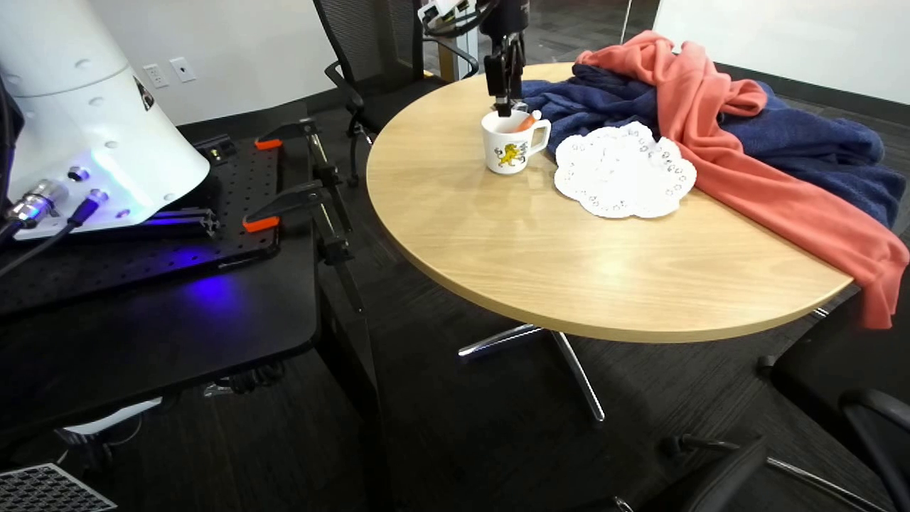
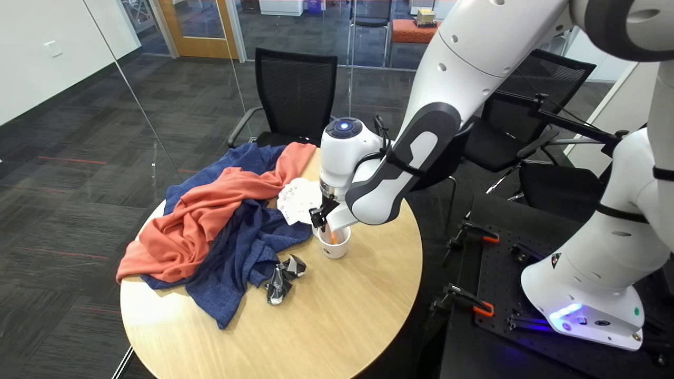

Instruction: Remove the orange marker from the mug and put it on the table

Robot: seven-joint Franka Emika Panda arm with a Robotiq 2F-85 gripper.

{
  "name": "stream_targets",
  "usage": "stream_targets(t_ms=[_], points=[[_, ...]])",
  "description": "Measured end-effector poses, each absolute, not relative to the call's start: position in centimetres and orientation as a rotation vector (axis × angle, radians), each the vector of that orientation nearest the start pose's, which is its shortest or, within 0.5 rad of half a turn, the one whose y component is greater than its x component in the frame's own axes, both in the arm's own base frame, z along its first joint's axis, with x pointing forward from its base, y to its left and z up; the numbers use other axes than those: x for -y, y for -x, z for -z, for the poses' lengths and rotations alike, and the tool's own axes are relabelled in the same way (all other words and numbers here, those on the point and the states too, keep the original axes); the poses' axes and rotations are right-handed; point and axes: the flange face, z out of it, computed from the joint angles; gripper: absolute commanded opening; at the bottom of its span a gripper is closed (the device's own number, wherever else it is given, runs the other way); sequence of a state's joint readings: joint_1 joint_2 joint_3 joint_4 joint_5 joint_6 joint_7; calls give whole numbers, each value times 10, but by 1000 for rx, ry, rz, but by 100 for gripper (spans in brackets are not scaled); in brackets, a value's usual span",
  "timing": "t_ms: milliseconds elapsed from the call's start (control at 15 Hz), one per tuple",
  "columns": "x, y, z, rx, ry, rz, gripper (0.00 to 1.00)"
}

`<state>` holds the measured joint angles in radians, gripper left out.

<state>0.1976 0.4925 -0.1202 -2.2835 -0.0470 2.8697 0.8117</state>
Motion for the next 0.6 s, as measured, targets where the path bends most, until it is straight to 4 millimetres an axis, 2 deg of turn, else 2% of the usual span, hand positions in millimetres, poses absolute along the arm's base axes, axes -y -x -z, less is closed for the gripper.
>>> stream_targets(t_ms=[133, 333, 600], points=[[-40, -537, -144, -1047, 2981, 188, 51], [-38, -541, -140, -1063, 2976, 187, 53], [-37, -544, -133, -1081, 2972, 178, 44]])
